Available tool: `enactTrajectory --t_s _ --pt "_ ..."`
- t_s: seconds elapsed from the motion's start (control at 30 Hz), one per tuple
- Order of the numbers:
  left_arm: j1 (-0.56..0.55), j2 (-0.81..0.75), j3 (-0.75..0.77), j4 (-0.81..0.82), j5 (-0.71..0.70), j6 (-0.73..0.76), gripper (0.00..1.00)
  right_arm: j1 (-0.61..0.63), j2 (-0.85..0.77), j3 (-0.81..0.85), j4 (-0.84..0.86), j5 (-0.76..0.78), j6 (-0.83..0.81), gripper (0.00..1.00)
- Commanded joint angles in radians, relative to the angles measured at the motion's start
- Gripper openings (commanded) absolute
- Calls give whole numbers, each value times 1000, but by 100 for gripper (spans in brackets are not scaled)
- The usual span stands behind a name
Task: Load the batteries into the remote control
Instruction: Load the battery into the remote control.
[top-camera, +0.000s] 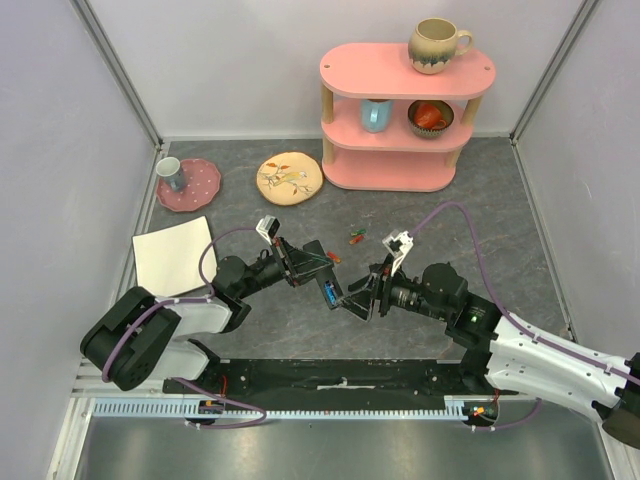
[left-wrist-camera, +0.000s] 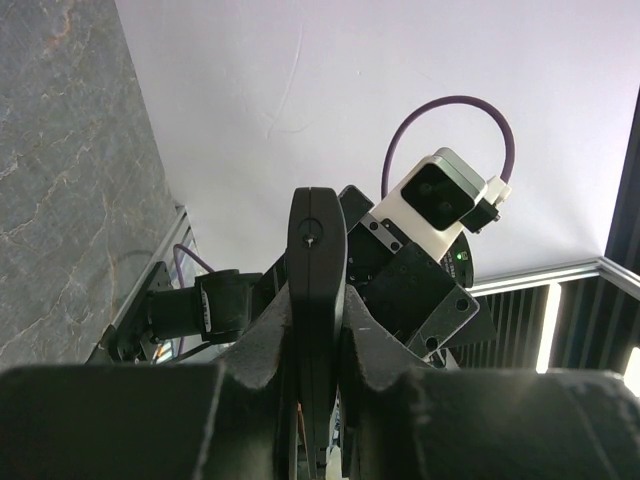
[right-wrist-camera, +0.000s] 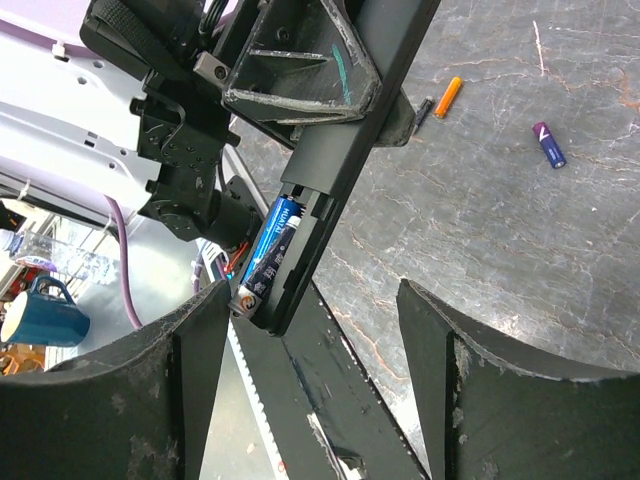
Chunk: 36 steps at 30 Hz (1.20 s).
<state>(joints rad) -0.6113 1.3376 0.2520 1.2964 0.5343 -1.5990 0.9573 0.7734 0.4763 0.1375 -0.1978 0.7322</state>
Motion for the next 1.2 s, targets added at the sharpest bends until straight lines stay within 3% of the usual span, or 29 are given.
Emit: enactTrajectory --t_s 0.0,1.17 --pt "-4 -25 10 83 21 40 2 -8 0 -1 48 -5 -11 74" --pt "-10 -45 -2 90 29 36 2 -72 76 -33 134 -40 33 68"
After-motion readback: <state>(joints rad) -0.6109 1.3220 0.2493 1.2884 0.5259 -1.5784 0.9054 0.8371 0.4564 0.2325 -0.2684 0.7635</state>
